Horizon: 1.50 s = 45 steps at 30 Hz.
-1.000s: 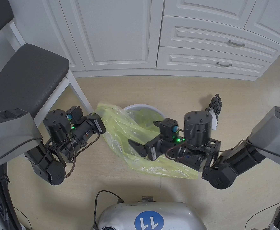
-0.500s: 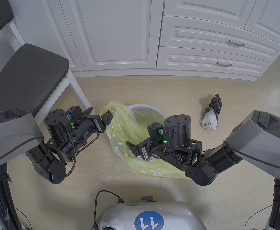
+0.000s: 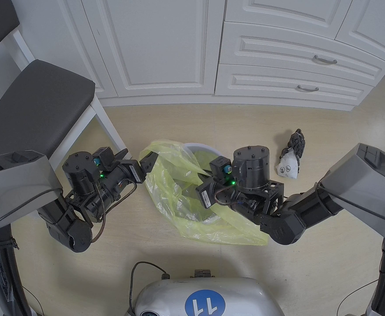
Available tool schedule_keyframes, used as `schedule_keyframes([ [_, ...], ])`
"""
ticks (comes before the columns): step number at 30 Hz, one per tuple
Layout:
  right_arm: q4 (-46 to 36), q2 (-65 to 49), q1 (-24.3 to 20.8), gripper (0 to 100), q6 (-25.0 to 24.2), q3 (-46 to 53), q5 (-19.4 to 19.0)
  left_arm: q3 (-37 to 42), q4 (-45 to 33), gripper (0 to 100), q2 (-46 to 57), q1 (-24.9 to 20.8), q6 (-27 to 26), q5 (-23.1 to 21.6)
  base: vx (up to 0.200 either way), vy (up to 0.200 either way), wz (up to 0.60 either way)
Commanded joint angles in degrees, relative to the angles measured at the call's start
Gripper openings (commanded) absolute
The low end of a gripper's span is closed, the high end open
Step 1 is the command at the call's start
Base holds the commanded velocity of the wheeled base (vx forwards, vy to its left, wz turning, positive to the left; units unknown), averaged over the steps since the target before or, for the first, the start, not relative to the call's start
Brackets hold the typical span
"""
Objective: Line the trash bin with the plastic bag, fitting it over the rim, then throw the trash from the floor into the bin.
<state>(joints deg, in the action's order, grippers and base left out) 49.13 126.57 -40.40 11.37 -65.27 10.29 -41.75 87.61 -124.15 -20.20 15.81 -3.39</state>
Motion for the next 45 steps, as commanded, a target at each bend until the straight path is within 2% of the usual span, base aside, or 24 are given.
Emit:
schedule_keyframes([
  [1, -1.0, 2.1, 1.6, 0, -0.2, -7.2, 5.9, -1.1, 0.0, 100, -1.1, 0.1, 0.0, 1.5, 0.0, 0.0, 0.0],
  [2, -1.0, 2.1, 1.6, 0, -0.2, -7.2, 5.9, -1.1, 0.0, 100, -1.1, 0.1, 0.0, 1.5, 0.0, 0.0, 0.0],
  [3, -1.1, 3.7, 2.2, 0, -0.3, -11.3, 7.7, -1.4, 0.0, 100, -1.5, 0.0, -0.3, 2.5, 0.0, 0.0, 0.0],
  [6, -1.1, 7.3, 2.4, 0, -0.8, -18.8, 9.6, -1.5, 0.0, 100, -2.1, 0.1, -1.7, 2.8, 0.0, 0.0, 0.0],
  [10, -0.3, 11.6, 2.5, 0, -0.9, -25.9, 14.7, -1.6, 0.0, 100, -2.9, 0.1, -2.0, 2.8, 0.0, 0.0, 0.0],
  [15, -0.1, 12.8, 3.6, 0, 0.3, -27.8, 15.8, -1.4, 0.0, 100, -3.2, -0.2, -2.0, 2.8, 0.0, 0.0, 0.0],
  [16, -0.1, 12.7, 3.7, 100, 0.9, -27.8, 15.8, -1.5, 0.0, 100, -3.4, -0.2, -1.9, 2.9, 0.0, 0.0, 0.0],
  [21, 0.0, 10.0, 3.5, 100, 1.1, -26.6, 15.8, -1.3, 0.0, 100, -3.3, -0.5, -2.0, 2.9, 0.0, 0.0, 0.0],
  [24, -1.1, 2.4, 2.4, 100, 1.5, -19.5, 14.9, -0.8, 0.0, 100, -2.8, -0.9, -2.0, 2.9, 0.0, 0.0, 0.0],
  [26, -1.3, 1.7, 2.3, 100, 1.5, -18.8, 14.9, -0.8, 0.0, 100, -2.8, -0.9, -2.0, 2.9, 0.0, 0.0, 0.0],
  [27, -3.0, -4.5, 1.3, 100, 1.5, -13.5, 13.9, -0.4, 0.0, 100, -2.7, -1.0, -2.1, 2.9, 0.0, 0.0, 0.0],
  [29, -6.3, -10.0, 1.4, 100, 1.5, -9.1, 12.6, 0.2, -0.1, 100, -2.4, -1.0, -2.5, 2.6, 0.0, 0.0, 0.0],
  [31, -8.0, -11.9, 1.7, 100, 1.5, -7.6, 12.4, 0.3, -0.4, 100, -2.4, -1.0, -2.6, 2.5, 0.0, 0.0, 0.0],
  [32, -12.9, -16.4, 2.3, 100, 1.5, -3.6, 11.9, 0.2, -1.2, 100, -2.9, -0.9, -3.2, 2.6, 0.0, 0.0, 0.0],
  [33, -12.9, -16.4, 2.3, 100, 1.5, -3.6, 11.9, -0.1, -2.4, 100, -3.3, -0.7, -3.3, 2.5, 0.0, 0.0, 0.0],
  [34, -17.0, -20.2, 2.6, 100, 1.5, 0.4, 10.6, -0.3, -3.9, 100, -3.3, -0.5, -3.3, 2.6, 0.0, 0.0, 0.0],
  [36, -17.9, -22.5, 2.6, 100, 1.1, 4.3, 9.8, -0.9, -9.4, 100, -2.8, -0.5, -3.3, 2.7, 0.0, 0.0, 0.0],
  [42, -17.0, -24.1, 1.4, 100, -0.9, 13.1, 9.5, -2.0, -22.0, 100, -0.8, 0.5, -3.3, 3.7, 0.0, 0.0, 0.0],
  [45, -12.7, -23.7, -1.3, 100, -2.1, 16.6, 9.8, -2.2, -33.8, 100, 3.5, 2.0, -3.5, 3.7, 0.0, 0.0, 0.0],
])
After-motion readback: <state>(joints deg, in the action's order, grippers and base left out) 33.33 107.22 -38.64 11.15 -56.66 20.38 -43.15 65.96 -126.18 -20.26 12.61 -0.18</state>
